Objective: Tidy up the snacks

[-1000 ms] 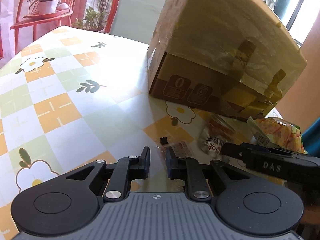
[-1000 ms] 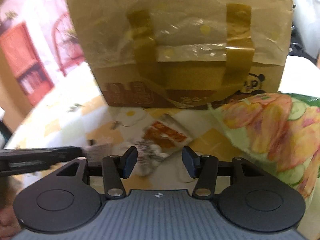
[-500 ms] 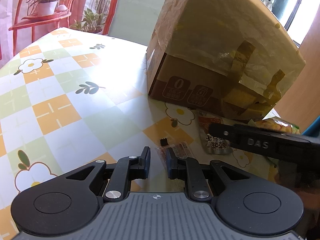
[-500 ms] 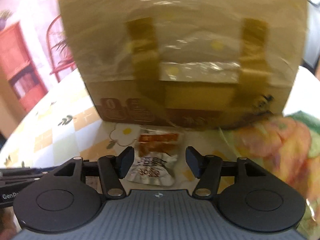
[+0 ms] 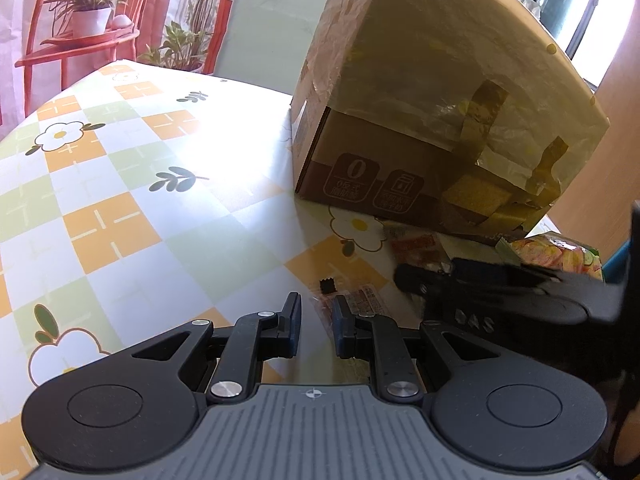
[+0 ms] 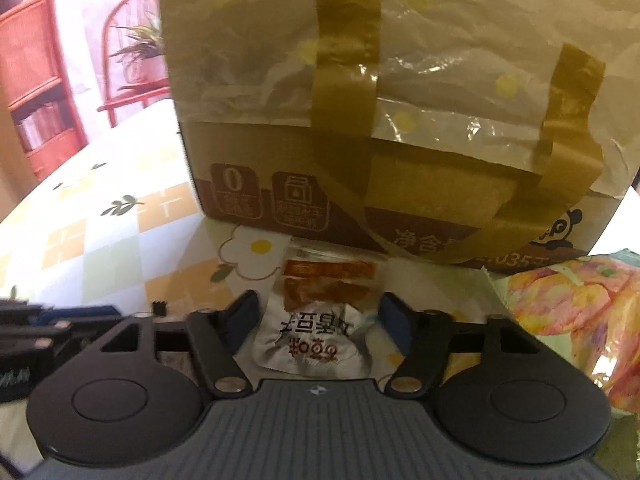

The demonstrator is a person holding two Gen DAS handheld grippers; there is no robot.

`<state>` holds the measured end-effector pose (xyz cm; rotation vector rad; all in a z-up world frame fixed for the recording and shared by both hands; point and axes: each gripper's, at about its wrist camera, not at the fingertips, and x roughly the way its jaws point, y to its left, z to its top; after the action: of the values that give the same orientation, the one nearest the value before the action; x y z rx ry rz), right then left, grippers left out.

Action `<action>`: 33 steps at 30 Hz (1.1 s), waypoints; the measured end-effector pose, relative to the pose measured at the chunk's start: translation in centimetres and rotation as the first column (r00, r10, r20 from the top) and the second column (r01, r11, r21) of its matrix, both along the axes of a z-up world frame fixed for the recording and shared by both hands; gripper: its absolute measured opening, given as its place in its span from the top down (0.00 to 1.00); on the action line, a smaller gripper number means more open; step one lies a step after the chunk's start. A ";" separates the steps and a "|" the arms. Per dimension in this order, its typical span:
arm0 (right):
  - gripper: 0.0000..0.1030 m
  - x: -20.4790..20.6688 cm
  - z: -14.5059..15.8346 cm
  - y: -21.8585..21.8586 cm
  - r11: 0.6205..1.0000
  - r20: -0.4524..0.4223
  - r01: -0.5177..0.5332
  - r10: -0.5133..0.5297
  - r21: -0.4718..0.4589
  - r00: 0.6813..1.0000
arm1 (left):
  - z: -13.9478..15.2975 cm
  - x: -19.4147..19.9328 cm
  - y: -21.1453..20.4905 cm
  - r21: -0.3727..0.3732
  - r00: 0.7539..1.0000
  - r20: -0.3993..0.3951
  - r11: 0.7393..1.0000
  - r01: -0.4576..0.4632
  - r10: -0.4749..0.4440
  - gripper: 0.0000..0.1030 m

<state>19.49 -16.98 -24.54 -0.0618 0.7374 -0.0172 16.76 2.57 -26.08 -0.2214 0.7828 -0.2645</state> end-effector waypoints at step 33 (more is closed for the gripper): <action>0.43 -5.4 0.1 -5.8 0.970 0.103 0.005 -0.032 0.244 0.994 | 1.1 -0.8 -5.8 0.134 0.999 -0.044 0.991 -0.016 0.022 0.47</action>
<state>14.06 -22.77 -24.48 0.1797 0.6289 0.0521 16.00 -3.24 -25.01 -0.1088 0.8393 -0.1893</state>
